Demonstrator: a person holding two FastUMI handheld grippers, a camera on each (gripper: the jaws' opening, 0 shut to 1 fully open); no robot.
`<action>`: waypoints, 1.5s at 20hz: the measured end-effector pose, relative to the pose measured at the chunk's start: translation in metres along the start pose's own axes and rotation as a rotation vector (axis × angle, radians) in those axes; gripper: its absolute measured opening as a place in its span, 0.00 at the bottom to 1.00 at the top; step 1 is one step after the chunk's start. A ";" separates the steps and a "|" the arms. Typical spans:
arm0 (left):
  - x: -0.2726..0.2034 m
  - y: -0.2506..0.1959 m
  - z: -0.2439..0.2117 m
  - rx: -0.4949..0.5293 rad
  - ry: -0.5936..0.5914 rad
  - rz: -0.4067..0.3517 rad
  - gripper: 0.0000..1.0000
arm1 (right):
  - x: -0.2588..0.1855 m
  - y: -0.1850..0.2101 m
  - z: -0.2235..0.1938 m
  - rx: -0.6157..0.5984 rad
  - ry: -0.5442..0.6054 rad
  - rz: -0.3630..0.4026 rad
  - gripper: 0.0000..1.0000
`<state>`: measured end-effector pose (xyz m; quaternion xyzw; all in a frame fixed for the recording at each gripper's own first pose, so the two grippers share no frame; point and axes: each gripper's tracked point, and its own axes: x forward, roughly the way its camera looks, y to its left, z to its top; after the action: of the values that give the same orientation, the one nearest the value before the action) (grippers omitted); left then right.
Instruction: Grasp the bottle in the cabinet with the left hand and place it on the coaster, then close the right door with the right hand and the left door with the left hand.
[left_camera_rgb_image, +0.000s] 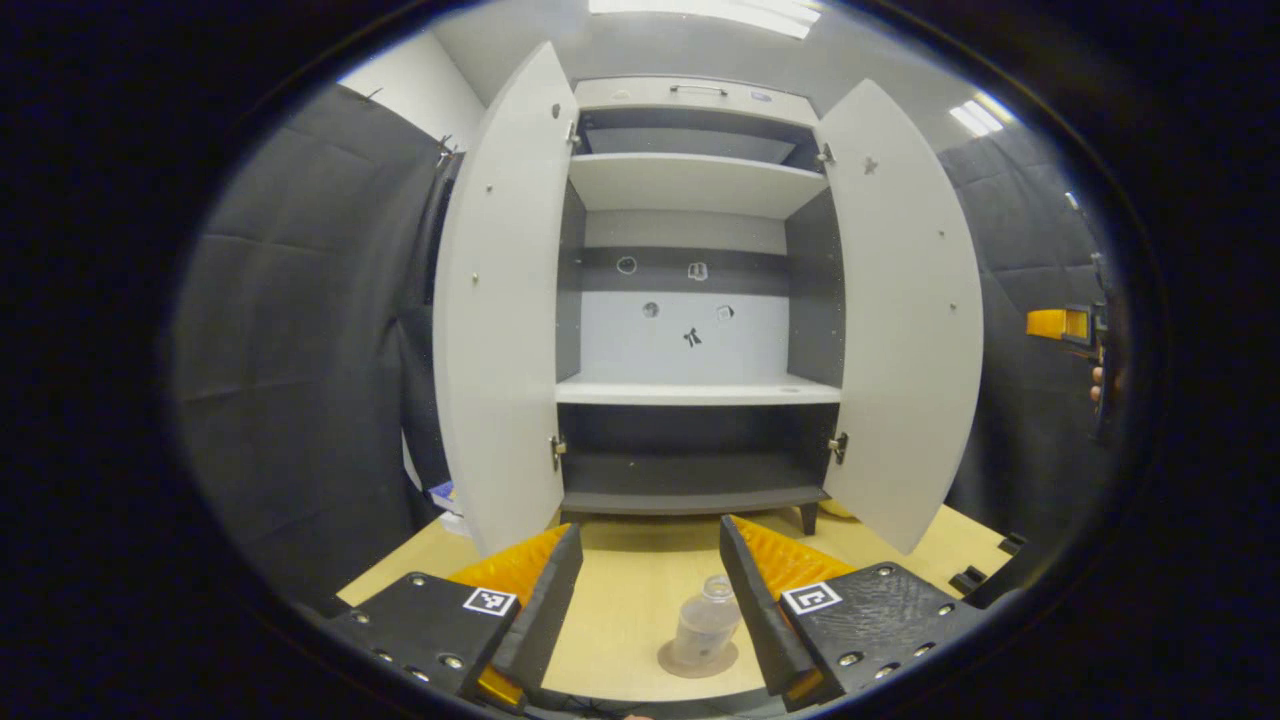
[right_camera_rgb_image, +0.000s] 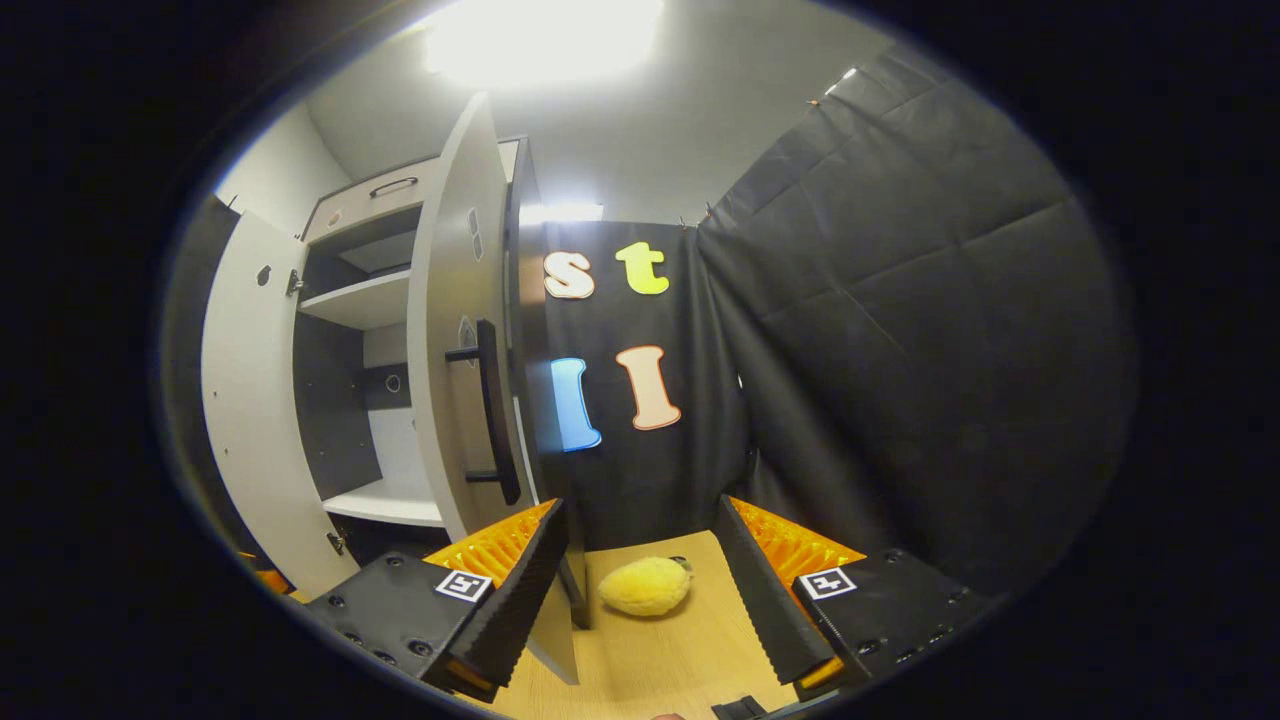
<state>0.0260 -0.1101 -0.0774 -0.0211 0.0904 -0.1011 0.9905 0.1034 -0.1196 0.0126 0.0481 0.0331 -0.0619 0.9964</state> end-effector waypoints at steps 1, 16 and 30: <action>-0.002 0.009 0.009 0.012 -0.017 0.003 0.81 | 0.006 0.003 0.006 -0.011 -0.011 -0.010 0.95; -0.020 0.172 0.051 0.030 -0.105 0.205 0.81 | 0.045 0.046 0.037 -0.101 -0.053 -0.143 0.91; 0.018 0.216 0.053 -0.012 -0.111 0.166 0.81 | 0.028 0.120 0.029 -0.086 -0.075 -0.067 0.92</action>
<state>0.0957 0.0986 -0.0416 -0.0249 0.0376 -0.0168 0.9988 0.1480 -0.0070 0.0509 0.0019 -0.0001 -0.0955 0.9954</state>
